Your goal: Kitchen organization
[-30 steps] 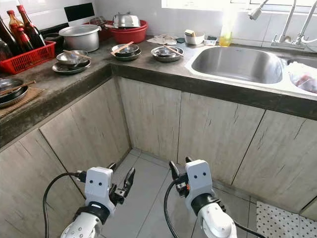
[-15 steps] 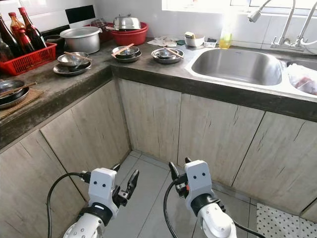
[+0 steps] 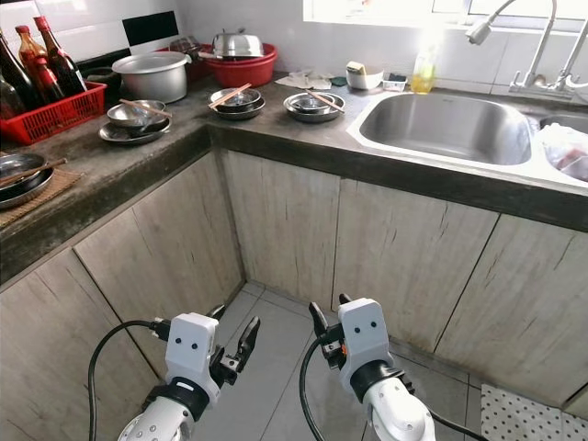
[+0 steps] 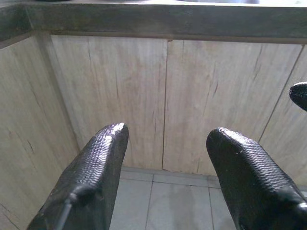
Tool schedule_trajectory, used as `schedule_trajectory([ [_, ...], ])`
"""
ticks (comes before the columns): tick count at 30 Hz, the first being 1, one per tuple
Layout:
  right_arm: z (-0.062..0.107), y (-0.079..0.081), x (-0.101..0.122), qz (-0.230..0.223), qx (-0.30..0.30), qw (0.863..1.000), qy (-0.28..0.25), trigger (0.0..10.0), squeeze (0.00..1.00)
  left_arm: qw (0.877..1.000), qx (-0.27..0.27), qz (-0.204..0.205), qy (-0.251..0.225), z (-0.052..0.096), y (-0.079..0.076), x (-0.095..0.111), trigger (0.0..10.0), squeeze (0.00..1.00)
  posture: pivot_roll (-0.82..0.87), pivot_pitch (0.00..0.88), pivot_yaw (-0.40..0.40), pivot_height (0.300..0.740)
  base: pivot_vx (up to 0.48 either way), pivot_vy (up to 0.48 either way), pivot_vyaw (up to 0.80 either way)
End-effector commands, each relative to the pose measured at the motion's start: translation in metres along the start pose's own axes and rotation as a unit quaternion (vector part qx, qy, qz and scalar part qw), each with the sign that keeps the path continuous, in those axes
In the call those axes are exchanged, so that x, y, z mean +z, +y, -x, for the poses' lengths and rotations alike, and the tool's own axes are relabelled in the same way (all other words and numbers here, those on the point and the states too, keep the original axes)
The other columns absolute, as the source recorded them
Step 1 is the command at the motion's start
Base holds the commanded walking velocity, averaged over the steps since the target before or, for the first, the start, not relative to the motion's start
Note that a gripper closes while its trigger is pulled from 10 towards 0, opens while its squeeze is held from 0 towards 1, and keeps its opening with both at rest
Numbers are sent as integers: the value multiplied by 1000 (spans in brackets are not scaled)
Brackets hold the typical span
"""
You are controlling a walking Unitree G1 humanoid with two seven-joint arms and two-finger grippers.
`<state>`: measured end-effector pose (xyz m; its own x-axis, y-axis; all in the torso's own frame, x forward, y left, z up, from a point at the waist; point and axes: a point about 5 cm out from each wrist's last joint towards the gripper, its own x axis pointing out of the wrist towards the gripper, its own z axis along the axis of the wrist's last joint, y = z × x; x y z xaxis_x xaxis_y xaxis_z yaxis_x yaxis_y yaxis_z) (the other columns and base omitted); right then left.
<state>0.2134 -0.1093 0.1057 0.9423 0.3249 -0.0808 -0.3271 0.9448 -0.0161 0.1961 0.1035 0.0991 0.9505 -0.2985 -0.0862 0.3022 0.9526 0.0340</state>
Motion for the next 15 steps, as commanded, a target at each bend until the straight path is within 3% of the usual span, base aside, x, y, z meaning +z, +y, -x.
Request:
schedule_trajectory([
  [1,0,1,-1,-3,2,1000,3,10000,0,1000,-1,-3,6,1,0,-3,10000,0,87,0,-10,740,480,0,0],
  [15,-2,-1,-3,-20,-7,1000,6,10000,0,1000,-5,-5,6,0,1,-3,10000,0,86,0,-6,740,480,0,0],
])
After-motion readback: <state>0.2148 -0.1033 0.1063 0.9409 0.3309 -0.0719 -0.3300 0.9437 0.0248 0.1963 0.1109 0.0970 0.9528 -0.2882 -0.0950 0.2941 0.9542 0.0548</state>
